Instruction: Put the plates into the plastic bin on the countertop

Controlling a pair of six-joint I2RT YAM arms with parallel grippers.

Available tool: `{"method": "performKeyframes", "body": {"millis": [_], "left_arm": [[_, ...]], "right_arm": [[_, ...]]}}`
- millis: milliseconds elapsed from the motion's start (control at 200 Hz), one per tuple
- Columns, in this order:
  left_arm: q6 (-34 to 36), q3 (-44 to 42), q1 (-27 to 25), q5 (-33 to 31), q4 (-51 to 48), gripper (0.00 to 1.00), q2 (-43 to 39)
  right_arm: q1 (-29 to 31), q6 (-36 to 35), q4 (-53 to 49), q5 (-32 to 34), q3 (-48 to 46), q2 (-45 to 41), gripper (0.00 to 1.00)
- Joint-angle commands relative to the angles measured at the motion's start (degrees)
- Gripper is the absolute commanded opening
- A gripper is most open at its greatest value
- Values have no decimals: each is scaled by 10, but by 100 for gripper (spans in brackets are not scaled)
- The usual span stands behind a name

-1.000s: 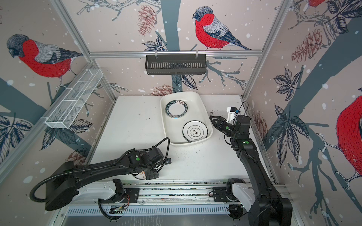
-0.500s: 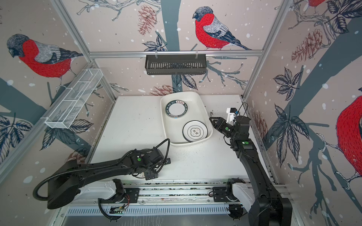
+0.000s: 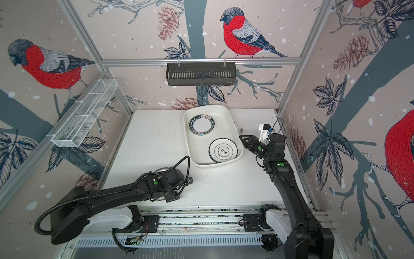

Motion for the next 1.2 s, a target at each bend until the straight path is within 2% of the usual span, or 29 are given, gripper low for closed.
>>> {"method": "performKeyframes", "body": {"millis": [0,305,550,1051,1196], "left_arm": [[30,-5,17,-10,-2,98,1],[50,-20,60,-17,44,98,19],[39,-8,61,7,17,98,5],[25,101,65,46,-70,98,-17],[23,151,108,83,-97,98,-9]], "right_arm": [[-1,-3,12,-3,1,-3,44],[-1,-4,11,-3,-5,-9,44],[-3,-3,12,-2,-12,-17,44],[-5,-5,11,-7,-9,-16,44],[-5,-7,12,-10,-6,-15,44]]}}
